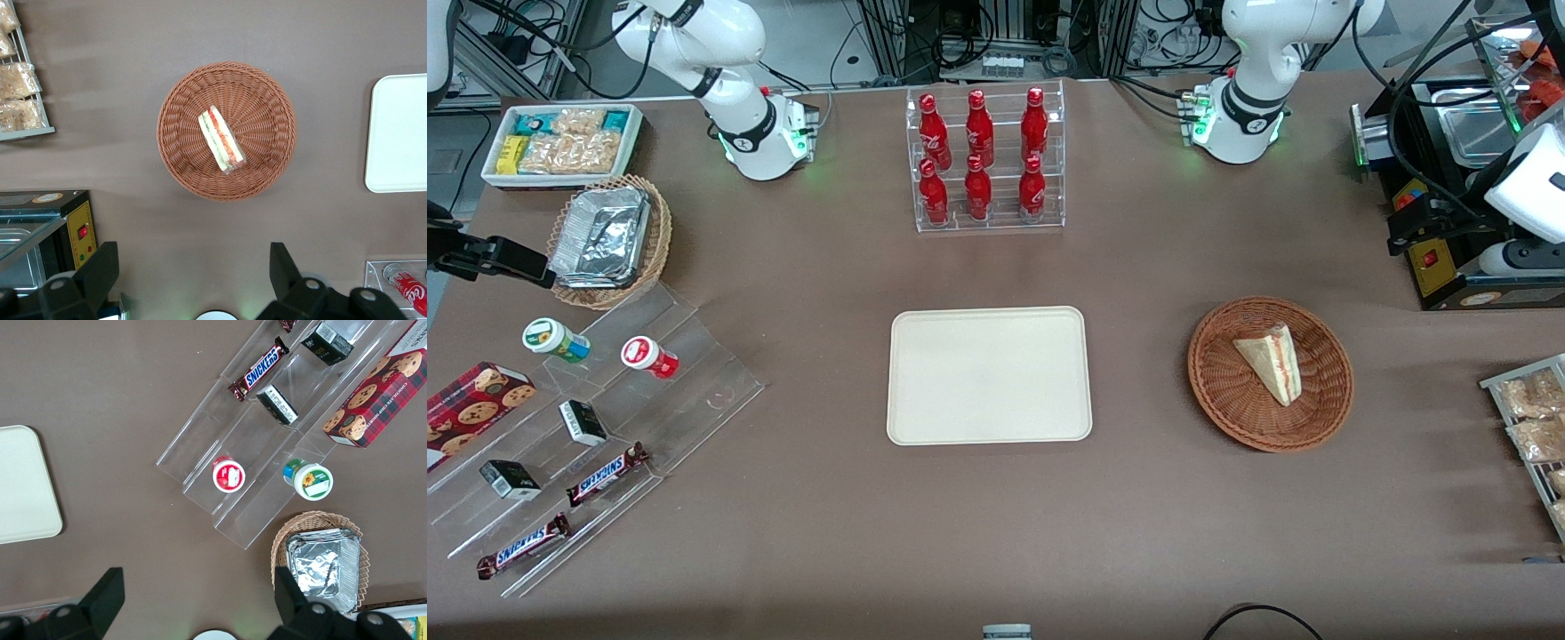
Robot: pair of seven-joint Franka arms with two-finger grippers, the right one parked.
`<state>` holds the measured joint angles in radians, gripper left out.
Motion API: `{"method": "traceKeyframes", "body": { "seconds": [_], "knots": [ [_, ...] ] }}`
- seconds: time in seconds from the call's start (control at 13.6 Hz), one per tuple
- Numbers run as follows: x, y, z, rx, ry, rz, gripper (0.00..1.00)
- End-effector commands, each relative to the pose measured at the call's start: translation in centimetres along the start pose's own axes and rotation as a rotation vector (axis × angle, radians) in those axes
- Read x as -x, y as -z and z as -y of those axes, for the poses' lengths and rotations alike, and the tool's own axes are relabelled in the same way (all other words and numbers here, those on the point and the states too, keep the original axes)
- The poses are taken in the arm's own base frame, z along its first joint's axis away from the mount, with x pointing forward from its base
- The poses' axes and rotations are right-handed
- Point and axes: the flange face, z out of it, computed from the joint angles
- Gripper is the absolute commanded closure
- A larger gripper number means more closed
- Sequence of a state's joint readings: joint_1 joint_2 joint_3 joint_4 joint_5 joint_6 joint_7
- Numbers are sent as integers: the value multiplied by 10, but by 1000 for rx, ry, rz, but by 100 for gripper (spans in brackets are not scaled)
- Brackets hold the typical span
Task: Place sandwich from basket to tray
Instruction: 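Move the left gripper toward the wicker basket holding the sandwich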
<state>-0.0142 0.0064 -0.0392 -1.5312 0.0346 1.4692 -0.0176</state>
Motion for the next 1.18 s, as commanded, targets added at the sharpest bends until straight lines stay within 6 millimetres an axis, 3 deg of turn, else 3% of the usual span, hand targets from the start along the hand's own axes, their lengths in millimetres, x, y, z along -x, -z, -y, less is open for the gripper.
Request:
{"method": "traceKeyframes", "body": {
  "seconds": [0.0,0.15,0.44,0.74,0.89,1.11],
  "knots": [
    [5,7,-5,0,-10,-3,0],
    [1,-5,-2,-6,-15,11,0],
    [2,-62,-5,-18,109,34,0],
    [-3,-110,-33,-17,349,-1,0],
    [-3,-133,-46,-17,369,-7,0],
    [0,-173,-48,-12,362,-18,0]
  ]
}}
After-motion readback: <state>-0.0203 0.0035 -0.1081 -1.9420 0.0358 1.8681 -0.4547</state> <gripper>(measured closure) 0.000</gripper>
